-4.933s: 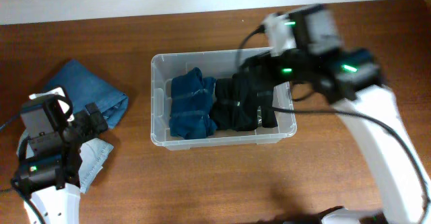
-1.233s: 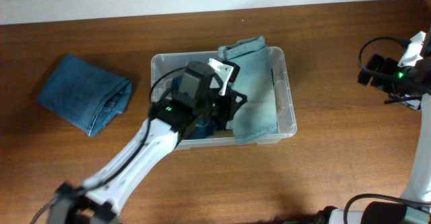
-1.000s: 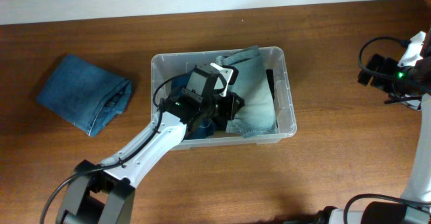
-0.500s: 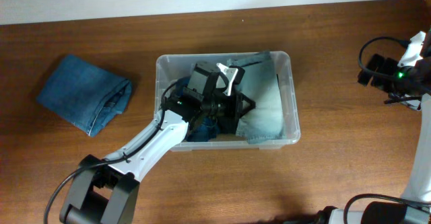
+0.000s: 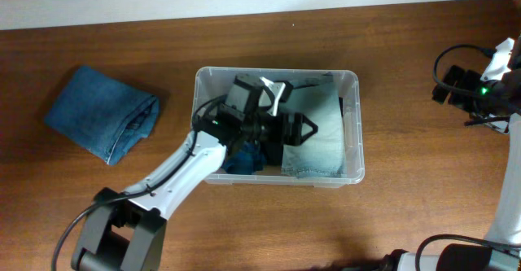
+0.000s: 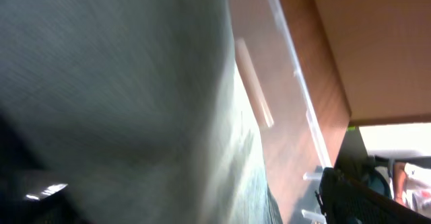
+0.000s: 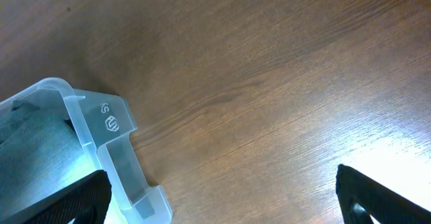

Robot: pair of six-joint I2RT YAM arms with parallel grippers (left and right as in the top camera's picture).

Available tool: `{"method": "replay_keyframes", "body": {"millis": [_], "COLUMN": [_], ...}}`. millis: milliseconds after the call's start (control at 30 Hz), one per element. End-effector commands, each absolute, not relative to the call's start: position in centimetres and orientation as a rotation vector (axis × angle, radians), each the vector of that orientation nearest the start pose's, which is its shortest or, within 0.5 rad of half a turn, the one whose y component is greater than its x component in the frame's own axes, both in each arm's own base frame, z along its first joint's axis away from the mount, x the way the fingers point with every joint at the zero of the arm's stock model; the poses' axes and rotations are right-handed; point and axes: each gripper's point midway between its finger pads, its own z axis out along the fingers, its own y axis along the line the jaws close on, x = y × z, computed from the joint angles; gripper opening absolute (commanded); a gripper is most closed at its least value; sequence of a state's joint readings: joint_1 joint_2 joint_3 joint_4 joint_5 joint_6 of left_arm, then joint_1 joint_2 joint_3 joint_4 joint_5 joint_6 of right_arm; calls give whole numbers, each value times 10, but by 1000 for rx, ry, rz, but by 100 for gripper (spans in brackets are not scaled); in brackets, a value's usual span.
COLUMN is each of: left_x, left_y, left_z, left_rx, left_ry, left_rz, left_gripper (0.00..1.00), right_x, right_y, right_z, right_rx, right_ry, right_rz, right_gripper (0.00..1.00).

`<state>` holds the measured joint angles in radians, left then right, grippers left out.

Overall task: Pack container
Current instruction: 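Lower the light-blue jeans into the bin's right side and release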

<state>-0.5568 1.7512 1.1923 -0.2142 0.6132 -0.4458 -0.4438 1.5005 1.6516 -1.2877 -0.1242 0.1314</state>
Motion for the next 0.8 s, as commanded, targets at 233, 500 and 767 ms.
{"method": "replay_keyframes", "body": {"millis": [233,500,767], "left_x": [420,405,389], "left_y": [-317,-346,-350], "left_z": [250,173,65], "left_rx": [615,769,820], "left_ry": [2050,2191,2451], "left_rz": [-895,-753,-718], "left_gripper": [99,16,18], "right_x": [313,313,313], "right_y": [-124,-124,-124], "right_z": [256,256,256], "right_rx": [728,727,726], "right_ry": [2576,2577,2577], "right_rz": [79,79,82], "right_gripper": [99,98,98]}}
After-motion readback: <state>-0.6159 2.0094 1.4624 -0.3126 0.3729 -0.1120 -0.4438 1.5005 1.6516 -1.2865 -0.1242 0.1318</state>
